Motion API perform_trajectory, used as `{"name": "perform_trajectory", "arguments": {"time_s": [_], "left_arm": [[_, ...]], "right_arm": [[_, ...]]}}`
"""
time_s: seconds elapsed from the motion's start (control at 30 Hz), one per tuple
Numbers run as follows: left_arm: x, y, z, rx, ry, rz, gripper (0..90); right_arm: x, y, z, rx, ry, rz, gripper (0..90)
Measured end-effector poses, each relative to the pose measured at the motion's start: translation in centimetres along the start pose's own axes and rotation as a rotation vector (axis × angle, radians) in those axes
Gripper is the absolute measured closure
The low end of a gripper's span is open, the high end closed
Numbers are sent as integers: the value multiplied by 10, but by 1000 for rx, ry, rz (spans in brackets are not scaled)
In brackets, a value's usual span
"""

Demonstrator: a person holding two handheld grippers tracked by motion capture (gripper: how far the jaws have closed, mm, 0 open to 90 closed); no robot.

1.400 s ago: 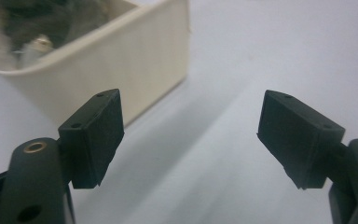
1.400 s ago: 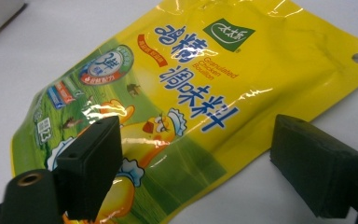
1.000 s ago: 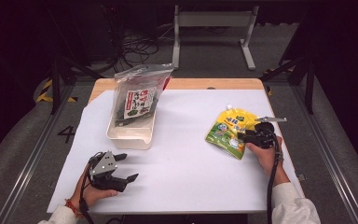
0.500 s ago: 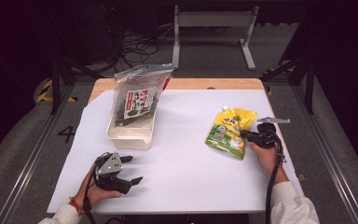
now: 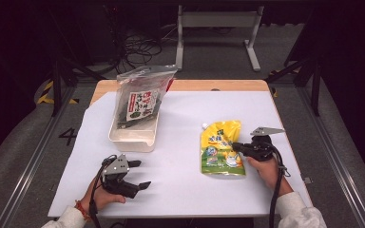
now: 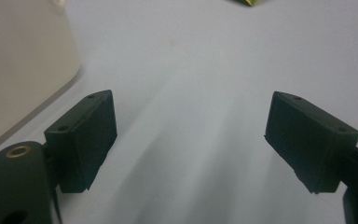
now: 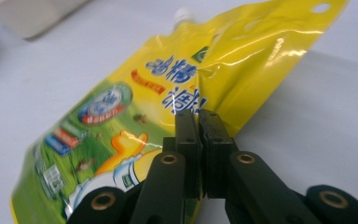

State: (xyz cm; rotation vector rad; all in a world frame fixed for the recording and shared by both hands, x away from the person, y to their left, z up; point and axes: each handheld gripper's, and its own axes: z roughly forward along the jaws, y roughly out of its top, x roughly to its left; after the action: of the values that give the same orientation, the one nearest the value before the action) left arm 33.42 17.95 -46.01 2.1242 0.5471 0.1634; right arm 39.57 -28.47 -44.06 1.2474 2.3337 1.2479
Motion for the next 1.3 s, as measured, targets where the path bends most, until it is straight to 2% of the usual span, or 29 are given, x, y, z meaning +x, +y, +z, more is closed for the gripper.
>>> {"name": "perform_trajectory", "arguments": {"time_s": [0.13,0.17,0.33,0.37,0.43,0.53,0.6,0.7,0.83,0.87,0.93,0.97,1.0,1.07,1.13,1.17,1.2,1.23,1.3], "left_arm": [[-2,9,14,1,-71,-45,173],[-3,13,19,10,-92,-42,173],[-13,32,52,53,-159,-60,167],[-14,37,59,57,-179,-78,162],[-14,44,67,66,-158,-86,138],[-9,48,79,84,-131,-148,125],[-6,50,86,86,-143,-163,116],[-5,54,89,90,-140,-172,109],[-4,61,100,88,-180,-191,78],[-3,63,102,88,-205,-192,77],[-3,65,106,93,-231,-172,85],[-4,67,107,90,-235,-169,98],[-4,69,110,81,-268,-183,128],[-5,70,110,72,-262,-178,143],[-5,73,108,34,-257,-169,215],[-5,75,105,8,-257,-170,215],[-5,76,102,-24,-265,-170,300],[-6,78,99,-44,-265,-157,300],[-10,81,92,-88,-255,-128,403]], "right_arm": [[16,0,6,-1,57,-37,876],[21,0,7,-3,71,-45,876],[42,0,9,-10,116,-109,877],[46,-1,10,-16,129,-119,877],[51,-3,9,-28,142,-141,877],[52,-6,6,-53,149,-146,878],[52,-9,5,-78,156,-144,880],[53,-11,3,-99,154,-156,880],[55,-11,-2,-134,167,-174,881],[56,-11,-2,-143,167,-180,880],[58,-10,-4,-170,175,-190,880],[58,-10,-4,-177,179,-189,880],[59,-10,-4,-180,184,-193,880],[60,-10,-5,-189,189,-204,880],[63,-8,-8,-214,200,-219,879],[63,-8,-8,-214,200,-219,879],[65,-7,-11,-236,205,-222,879],[65,-7,-11,-236,205,-222,879],[69,-5,-13,-254,209,-232,880]]}}
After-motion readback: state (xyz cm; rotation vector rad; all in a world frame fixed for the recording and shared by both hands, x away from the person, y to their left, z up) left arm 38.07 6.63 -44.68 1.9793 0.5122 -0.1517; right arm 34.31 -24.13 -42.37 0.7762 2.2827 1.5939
